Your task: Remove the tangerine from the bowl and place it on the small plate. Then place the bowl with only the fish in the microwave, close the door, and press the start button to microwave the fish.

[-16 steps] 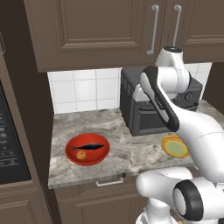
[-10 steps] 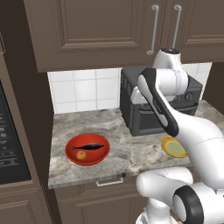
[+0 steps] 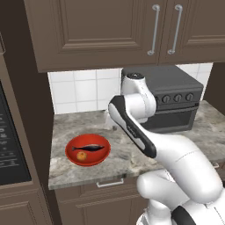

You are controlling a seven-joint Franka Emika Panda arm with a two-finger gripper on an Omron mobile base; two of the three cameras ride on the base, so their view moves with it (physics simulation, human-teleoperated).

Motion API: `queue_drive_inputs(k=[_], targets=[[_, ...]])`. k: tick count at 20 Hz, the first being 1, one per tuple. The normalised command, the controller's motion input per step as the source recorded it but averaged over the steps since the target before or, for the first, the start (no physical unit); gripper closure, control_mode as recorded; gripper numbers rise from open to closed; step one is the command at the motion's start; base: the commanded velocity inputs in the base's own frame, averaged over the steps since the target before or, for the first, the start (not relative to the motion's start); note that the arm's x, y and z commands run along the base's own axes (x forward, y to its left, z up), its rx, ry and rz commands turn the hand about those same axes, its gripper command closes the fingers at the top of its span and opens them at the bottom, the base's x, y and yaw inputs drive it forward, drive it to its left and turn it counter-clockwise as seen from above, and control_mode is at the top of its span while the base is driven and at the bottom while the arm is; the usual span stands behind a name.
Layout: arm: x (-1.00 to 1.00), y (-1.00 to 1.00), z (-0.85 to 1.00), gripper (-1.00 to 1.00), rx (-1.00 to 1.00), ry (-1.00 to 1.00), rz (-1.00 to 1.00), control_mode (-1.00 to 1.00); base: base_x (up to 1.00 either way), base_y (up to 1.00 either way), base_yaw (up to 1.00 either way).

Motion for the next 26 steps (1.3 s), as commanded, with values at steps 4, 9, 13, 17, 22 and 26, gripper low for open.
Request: queue_drive_inputs(k=[4, 9, 13, 17, 22, 26], targets=[[0.11, 0.87, -0.52, -1.0, 0.0, 0.12, 0.0, -1.0, 0.0, 0.0, 0.0], [0.28, 0.52, -0.28, -1.0, 0.0, 0.01, 0.0, -1.0, 0.0, 0.0, 0.0], [0.34, 0.4, -0.26, -1.0, 0.0, 0.06, 0.0, -1.0, 0.0, 0.0, 0.0], [0.31, 0.43, -0.3, -1.0, 0.0, 0.04, 0.0, -1.0, 0.0, 0.0, 0.0], [0.14, 0.24, -0.2, -1.0, 0.0, 0.0, 0.01, -1.0, 0.0, 0.0, 0.0], [0.03, 0.15, -0.16, -1.0, 0.0, 0.0, 0.0, -1.0, 0.0, 0.0, 0.0]])
